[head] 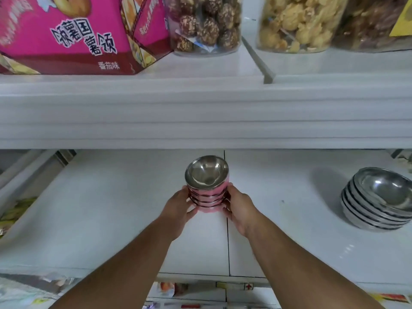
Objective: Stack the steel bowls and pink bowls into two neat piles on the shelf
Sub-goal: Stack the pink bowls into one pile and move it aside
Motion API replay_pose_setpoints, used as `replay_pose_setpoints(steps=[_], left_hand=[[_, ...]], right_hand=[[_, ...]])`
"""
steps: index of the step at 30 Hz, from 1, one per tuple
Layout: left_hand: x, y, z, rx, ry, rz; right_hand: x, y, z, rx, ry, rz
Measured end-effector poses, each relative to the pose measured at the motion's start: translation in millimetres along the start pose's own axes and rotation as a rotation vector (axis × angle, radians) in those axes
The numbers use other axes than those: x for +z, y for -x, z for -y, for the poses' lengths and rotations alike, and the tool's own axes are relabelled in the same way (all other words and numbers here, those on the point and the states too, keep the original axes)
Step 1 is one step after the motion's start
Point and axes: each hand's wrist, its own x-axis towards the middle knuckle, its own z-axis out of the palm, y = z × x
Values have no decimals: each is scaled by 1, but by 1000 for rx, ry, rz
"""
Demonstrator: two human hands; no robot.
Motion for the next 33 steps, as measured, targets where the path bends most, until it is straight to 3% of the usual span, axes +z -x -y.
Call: replay_pose_setpoints(steps=[8, 13, 22, 33], left_hand=[[-16, -12, 2, -16, 12, -2], [-21, -12, 9, 9, -102, -152], [-27, 3, 30, 94, -184, 47], [-24, -27, 13, 92, -176, 87]], right_hand=[[13, -6, -9, -25, 69, -20], [12, -3, -13, -35, 195, -94], [16, 0, -39, -42, 237, -105], [27, -21, -17, -26, 116, -150]])
